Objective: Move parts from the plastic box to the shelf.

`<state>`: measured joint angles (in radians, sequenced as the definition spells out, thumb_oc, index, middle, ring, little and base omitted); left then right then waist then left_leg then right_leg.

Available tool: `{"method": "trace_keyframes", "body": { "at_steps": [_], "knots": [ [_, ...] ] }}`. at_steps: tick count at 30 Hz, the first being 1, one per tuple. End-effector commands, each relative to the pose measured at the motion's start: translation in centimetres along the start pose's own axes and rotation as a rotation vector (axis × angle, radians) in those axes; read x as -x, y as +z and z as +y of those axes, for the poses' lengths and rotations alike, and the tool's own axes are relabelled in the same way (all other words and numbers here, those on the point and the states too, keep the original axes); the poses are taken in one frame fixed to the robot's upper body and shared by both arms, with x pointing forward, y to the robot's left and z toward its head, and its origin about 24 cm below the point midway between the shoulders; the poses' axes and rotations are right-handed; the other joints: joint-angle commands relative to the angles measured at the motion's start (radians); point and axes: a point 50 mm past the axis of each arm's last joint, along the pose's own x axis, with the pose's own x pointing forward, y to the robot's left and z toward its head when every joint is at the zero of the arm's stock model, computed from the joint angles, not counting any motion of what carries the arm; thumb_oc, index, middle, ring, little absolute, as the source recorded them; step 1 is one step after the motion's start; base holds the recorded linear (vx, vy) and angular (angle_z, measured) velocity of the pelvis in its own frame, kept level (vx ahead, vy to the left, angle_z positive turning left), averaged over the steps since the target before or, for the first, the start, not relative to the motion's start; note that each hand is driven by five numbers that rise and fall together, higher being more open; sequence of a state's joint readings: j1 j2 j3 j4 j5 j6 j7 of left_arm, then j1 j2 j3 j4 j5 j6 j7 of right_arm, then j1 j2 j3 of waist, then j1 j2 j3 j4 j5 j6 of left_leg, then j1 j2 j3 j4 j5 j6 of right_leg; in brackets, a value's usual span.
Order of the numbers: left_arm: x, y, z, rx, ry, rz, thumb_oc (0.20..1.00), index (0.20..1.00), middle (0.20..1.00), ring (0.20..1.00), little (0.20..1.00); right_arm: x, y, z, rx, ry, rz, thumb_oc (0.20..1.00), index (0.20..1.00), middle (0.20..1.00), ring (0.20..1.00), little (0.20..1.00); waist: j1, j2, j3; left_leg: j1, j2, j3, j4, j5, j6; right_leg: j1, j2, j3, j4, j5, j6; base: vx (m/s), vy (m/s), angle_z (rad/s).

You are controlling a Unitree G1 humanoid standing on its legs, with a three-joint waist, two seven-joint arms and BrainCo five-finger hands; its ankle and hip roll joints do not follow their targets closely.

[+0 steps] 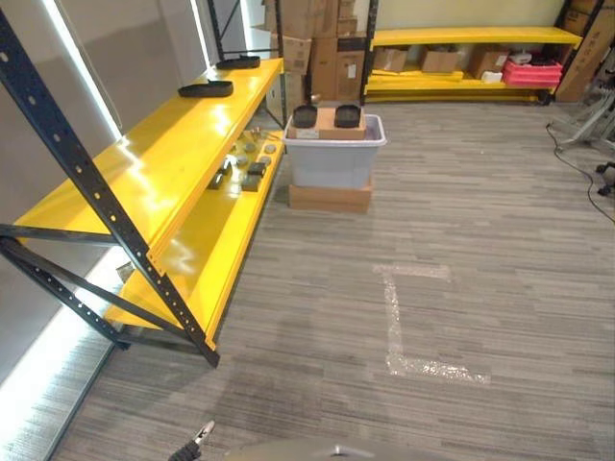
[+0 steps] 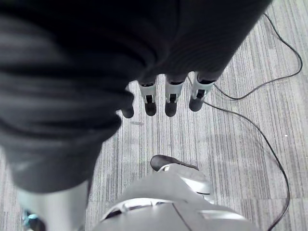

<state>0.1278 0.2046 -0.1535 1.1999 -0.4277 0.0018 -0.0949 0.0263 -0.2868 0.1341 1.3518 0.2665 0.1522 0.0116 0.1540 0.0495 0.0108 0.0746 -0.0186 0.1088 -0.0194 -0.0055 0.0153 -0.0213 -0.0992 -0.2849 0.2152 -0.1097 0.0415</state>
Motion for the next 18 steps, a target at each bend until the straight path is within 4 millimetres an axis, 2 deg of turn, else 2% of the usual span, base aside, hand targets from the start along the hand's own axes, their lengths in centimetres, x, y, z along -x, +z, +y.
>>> {"method": "trace_keyframes", "body": {
  "at_steps": [1,18],
  "knots": [
    [-0.27,0.97,0.17,0.057,0.02,0.035,1.0,1.0,1.0,1.0,1.0,-0.06,-1.16,0.6,0.048,-0.002,0.063,1.0,1.0,1.0,1.0,1.0,0.014,-0.054,0.005,0.017,0.001,0.03,-0.048,-0.018,-0.032,0.13,-0.066,0.006,-0.296,0.168,0.128,0.0,0.0,0.0],
    [-0.25,0.2,-0.07,0.076,-0.006,0.096,1.0,1.0,1.0,1.0,1.0,-0.03,-1.91,0.23,-0.001,-0.007,0.088,1.0,1.0,1.0,1.0,1.0,0.01,-0.057,0.001,0.026,-0.009,0.023,-0.051,-0.024,-0.029,0.132,-0.075,0.013,-0.295,0.174,0.134,0.0,0.0,0.0]
  ]
}}
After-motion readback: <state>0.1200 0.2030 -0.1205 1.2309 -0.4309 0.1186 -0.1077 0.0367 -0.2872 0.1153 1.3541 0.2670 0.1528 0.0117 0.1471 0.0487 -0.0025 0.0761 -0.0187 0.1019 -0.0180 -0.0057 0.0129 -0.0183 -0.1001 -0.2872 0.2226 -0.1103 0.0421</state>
